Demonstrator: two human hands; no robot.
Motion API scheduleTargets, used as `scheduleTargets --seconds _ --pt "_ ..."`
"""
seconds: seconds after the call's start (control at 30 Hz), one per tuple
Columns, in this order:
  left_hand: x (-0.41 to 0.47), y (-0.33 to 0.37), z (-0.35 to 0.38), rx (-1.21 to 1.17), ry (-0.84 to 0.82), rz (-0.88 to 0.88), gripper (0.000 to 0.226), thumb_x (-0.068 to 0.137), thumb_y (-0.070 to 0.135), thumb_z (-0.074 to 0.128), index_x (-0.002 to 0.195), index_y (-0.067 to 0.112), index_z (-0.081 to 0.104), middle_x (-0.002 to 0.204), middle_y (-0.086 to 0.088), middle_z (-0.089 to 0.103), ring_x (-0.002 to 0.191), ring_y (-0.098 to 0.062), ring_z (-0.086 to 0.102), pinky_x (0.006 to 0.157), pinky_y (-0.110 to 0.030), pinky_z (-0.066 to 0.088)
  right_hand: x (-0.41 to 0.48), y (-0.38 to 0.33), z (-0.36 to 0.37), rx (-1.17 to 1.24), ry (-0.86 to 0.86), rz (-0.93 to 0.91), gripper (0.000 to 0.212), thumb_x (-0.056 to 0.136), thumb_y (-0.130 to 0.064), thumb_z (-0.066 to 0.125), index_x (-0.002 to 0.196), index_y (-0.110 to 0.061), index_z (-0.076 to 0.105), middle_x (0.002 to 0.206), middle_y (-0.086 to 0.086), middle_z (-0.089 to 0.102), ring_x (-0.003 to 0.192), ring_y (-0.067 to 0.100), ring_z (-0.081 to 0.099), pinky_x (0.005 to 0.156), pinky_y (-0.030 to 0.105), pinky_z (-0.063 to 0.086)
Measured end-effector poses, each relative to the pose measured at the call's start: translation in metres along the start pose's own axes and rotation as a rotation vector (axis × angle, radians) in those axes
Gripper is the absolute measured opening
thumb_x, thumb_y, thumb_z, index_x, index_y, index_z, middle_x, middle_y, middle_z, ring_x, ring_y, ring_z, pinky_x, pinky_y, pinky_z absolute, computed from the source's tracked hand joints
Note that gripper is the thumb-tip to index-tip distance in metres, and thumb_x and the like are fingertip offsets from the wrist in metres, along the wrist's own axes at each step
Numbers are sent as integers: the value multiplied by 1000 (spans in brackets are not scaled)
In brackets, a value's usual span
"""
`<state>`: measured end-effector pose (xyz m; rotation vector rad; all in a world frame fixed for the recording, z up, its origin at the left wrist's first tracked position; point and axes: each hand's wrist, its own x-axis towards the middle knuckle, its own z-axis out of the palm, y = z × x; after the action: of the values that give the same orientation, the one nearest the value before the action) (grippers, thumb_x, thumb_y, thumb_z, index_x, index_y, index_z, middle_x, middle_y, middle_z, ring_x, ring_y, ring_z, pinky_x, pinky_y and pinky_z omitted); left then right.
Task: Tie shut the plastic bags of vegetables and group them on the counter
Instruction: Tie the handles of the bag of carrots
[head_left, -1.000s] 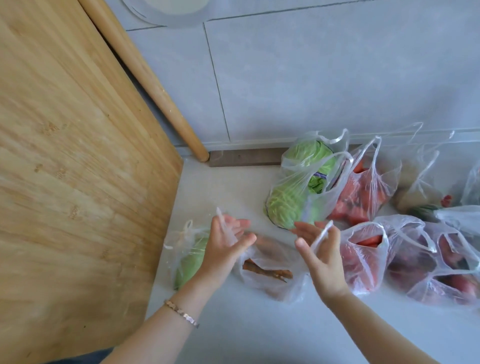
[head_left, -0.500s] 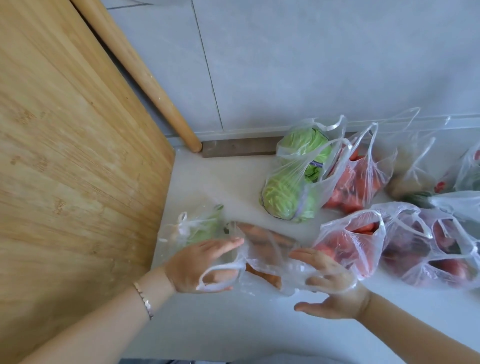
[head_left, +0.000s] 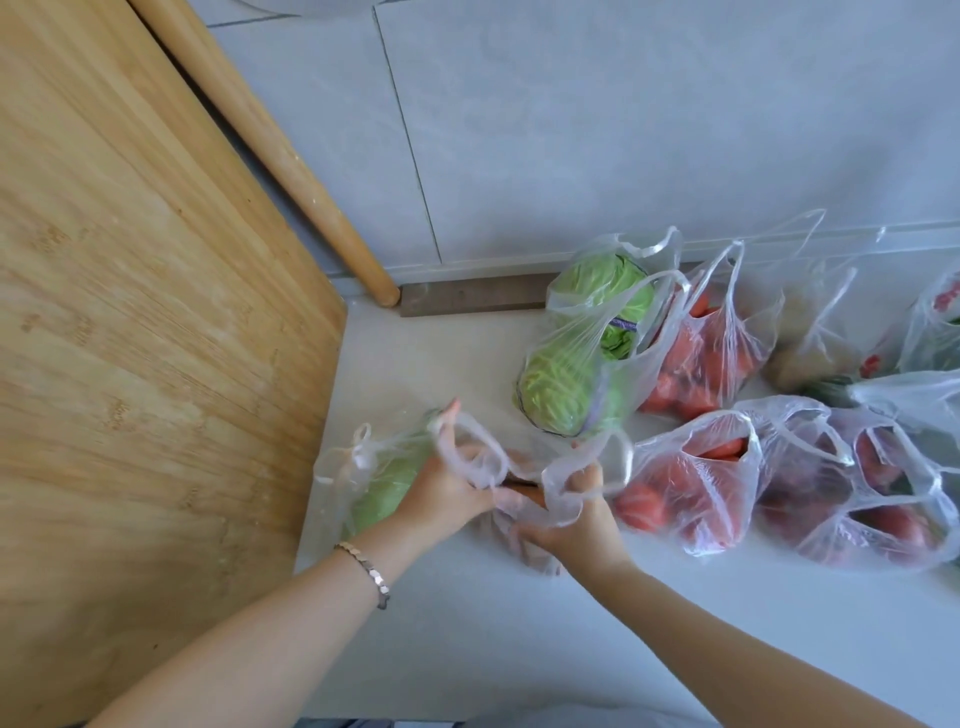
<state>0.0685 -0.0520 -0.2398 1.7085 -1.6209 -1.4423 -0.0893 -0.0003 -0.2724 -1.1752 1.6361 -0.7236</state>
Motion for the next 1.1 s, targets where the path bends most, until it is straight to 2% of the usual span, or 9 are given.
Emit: scheduleTargets --seconds 0.07,0.13,0.27,0.4,0.53,0.63,0.8,0.97,1.1 --pt "4 0 9 -55 -29 67 43 82 12 68 119 25 52 107 11 58 106 -14 58 79 -4 41 5 -3 -2 30 -17 16 56 69 -24 78 116 -12 50 108 -6 53 101 6 51 91 23 41" --pt "5 1 15 -142 48 28 10 91 17 56 84 21 63 90 4 61 96 -17 59 71 1 40 4 -4 -5 25 37 -60 20 81 -17 67 99 -10 62 106 -2 50 102 13 51 98 26 39" --pt "0 -8 29 -548 54 -164 21 95 21 48 85 10 63 88 -5 65 90 -21 60 83 -18 48 -6 -24 -9 339 46 -103 25 93 -9 46 92 -32 58 116 -6 52 112 8 49 103 18 32" --pt "1 -16 41 -916 -61 -387 33 99 19 36 117 -3 54 114 -20 63 101 -26 63 86 -30 55 -6 -31 -13 685 -3 -18 28 96 -12 39 110 -4 62 92 -1 67 85 -4 64 76 8 48" --pt "9 -16 42 -1028 -103 -519 37 99 26 36 114 -1 57 118 -22 62 107 -29 61 100 -41 46 1 -40 -18 996 -41 196 43 95 -22 38 77 2 70 66 13 71 63 20 69 56 21 54" --pt "17 -9 44 -1115 -130 -536 35 99 25 31 92 2 56 94 -18 63 100 -30 59 100 -37 45 11 -36 -16 1132 -21 299 56 95 -25 39 43 -10 52 48 5 60 51 21 63 67 32 48" --pt "17 2 50 -993 -34 -429 34 98 19 37 72 8 54 67 -7 58 66 -18 58 65 -28 53 27 -24 -13 926 83 227 44 98 -20 38 56 -20 24 39 -11 23 36 5 21 48 18 29" --pt "12 10 54 -1231 30 -387 40 98 19 31 60 13 42 50 -1 51 52 -16 51 70 -33 42 31 -23 -11 837 150 257 48 97 -24 40 52 -19 24 38 -11 23 37 6 20 41 16 25" --pt "10 5 54 -1282 169 -429 33 99 22 32 67 16 36 40 7 25 39 -10 24 48 -23 34 29 -21 -10 718 174 256 45 97 -33 38 57 -19 24 40 -9 23 37 8 20 39 20 23"
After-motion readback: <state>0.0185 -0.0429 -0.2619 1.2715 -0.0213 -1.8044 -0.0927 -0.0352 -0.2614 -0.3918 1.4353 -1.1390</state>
